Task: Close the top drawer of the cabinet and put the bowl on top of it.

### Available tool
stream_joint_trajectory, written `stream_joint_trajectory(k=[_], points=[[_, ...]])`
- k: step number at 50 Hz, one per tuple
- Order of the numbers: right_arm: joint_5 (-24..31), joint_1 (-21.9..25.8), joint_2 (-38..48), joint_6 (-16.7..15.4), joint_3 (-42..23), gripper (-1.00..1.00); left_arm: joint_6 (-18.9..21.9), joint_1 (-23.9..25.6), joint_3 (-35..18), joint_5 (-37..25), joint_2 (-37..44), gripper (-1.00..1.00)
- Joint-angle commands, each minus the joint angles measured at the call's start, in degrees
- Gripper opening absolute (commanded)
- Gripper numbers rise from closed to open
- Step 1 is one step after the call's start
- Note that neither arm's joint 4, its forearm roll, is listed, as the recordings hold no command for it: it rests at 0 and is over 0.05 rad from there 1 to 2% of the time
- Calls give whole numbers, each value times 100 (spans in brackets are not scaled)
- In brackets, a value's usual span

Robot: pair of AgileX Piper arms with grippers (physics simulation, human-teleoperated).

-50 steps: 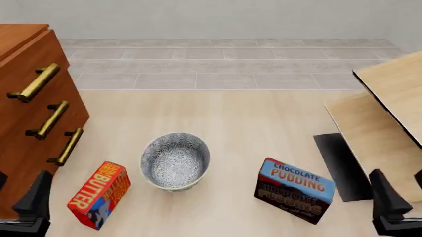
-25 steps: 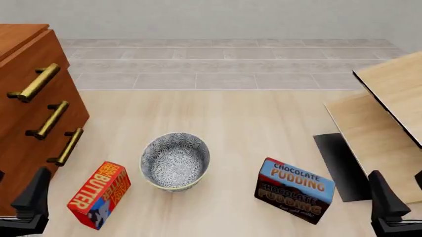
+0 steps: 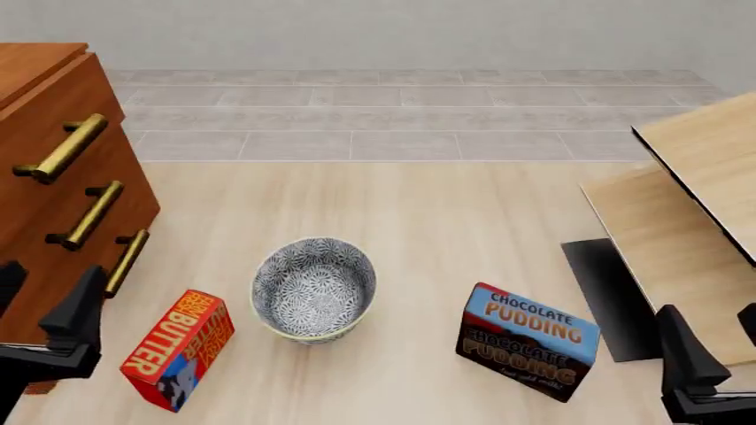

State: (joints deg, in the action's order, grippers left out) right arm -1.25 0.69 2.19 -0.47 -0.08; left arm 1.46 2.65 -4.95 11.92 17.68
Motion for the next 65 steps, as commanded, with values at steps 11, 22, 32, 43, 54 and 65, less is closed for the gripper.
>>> stream_joint_trajectory(k=[11,22,32,43,54,65], points=[[58,22,-73,1,3,100,41,158,-410,1106,1517,100],[98,7,-143,22,2,100,215,219,-410,1433,1858,100],[120,-15,-177,37,-3,100,309,288,-433,1644,2114,100],[71,-47,-135,31,-9,100,363,290,-559,2077,2689,100],[89,-48,-161,25,-5,100,456,326,-777,2165,2918,100],[99,-60,-177,21,-6,100,513,339,-958,2248,3157,100]])
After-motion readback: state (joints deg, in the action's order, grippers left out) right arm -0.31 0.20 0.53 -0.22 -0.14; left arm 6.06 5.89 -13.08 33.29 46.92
